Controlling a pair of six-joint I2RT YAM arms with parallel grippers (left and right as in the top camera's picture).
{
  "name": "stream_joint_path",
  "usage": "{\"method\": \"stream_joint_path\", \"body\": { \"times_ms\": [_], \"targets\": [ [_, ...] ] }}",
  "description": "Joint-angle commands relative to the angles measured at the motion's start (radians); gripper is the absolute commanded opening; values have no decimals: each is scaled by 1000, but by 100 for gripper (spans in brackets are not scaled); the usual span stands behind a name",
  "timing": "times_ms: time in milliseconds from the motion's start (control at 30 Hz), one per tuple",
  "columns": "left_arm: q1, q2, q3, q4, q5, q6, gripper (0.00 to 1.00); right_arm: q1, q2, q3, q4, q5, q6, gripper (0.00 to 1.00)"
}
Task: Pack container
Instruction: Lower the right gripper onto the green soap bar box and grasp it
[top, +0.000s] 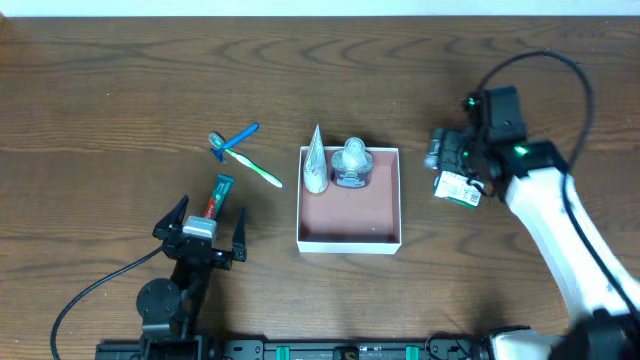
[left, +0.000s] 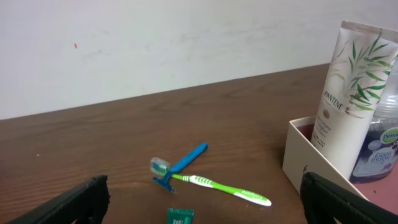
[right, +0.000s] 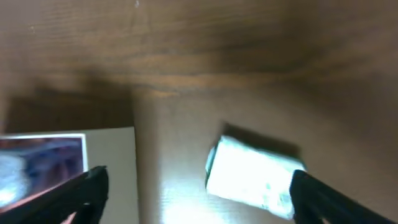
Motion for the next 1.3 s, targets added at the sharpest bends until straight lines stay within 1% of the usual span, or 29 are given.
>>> {"method": "stream_joint_path", "body": {
  "times_ms": [0,167,367,500,733,833,1067,1167,1267],
  "targets": [
    [6,-6,-19,-33,11,13,98,-5,78,-8,34,-44,-245,97],
    [6,-6,-19,-33,11,13,98,-19,161,-8,45,-44,-390,97],
    [6,-6,-19,-33,10,13,98,-70,172,-8,45,-45,-518,99],
    [6,-6,-19,-33,11,13,98,-107,172,-8,18,-52,-578,99],
    [6,-6,-19,-33,11,13,98,-143,172,-8,-57,-180,-726,99],
    [6,-6,-19,-33,11,13,98,-144,172,-8,-97,-202,-794,99],
    [6,-6,-19,-33,10,13,98,-152,182,-17,-177,-200,-843,99],
    [6,-6,-19,-33,10,13,98,-162,191,-47,-166,-202,-842,99],
    [6,-6,-19,-33,11,13,98,-169,195,-96,-105,-201,-842,99]
  ]
}}
